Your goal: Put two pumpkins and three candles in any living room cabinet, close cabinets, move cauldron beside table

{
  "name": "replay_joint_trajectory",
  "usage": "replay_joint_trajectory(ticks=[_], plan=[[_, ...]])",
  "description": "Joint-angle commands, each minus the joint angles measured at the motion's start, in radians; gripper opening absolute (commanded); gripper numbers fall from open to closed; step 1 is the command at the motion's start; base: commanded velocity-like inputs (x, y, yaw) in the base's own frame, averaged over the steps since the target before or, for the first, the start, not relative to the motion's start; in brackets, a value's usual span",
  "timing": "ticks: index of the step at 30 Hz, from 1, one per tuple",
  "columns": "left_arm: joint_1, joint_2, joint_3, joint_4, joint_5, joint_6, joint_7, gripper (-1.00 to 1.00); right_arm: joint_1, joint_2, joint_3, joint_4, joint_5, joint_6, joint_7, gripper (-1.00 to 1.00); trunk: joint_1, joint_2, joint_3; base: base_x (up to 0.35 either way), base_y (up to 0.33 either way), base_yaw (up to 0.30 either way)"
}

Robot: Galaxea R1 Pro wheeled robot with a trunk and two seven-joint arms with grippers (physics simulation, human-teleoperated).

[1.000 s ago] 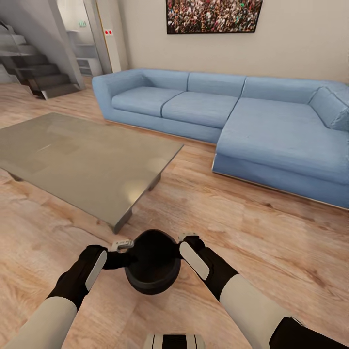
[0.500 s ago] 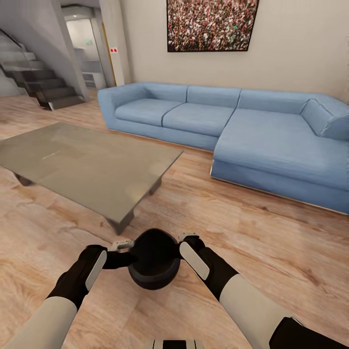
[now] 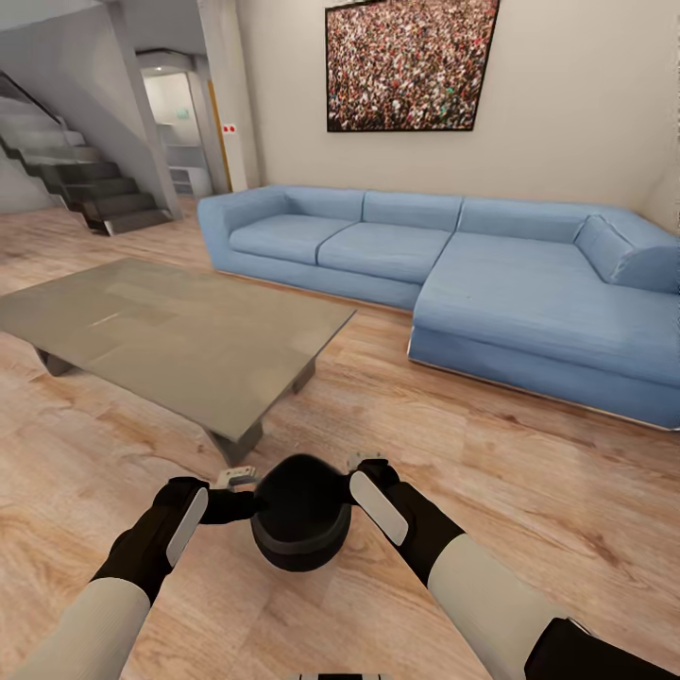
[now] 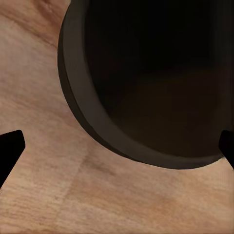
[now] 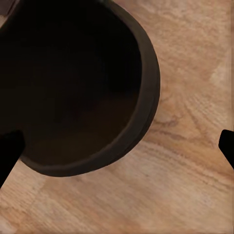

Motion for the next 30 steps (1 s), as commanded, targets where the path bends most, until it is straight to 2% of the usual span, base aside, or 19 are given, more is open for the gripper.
replay_joint_trajectory(ticks=[1,7,23,30], plan=[[0.0,0.001,-0.002,-0.001,-0.001,0.003,-0.002,1.0,-0.001,0.0,0.002,-0.001,-0.009,0.001,-0.01,1.0,-0.001,0.0,0.003,-0.097,0.0,0.0],[0.0,0.001,-0.002,-0.001,0.0,0.003,-0.002,1.0,-0.001,0.0,0.002,-0.001,-0.009,0.001,-0.01,1.0,-0.003,0.001,0.026,-0.126,0.0,0.0],[0.0,0.001,-0.002,-0.001,0.0,0.004,-0.002,1.0,-0.001,0.0,0.004,-0.001,-0.01,0.001,-0.009,1.0,-0.011,0.005,0.088,-0.009,0.0,0.0],[0.0,0.001,-0.002,-0.001,0.0,0.004,-0.002,1.0,-0.001,0.0,0.004,-0.026,-0.009,0.006,-0.013,1.0,-0.036,0.051,0.11,-0.04,0.0,0.0]])
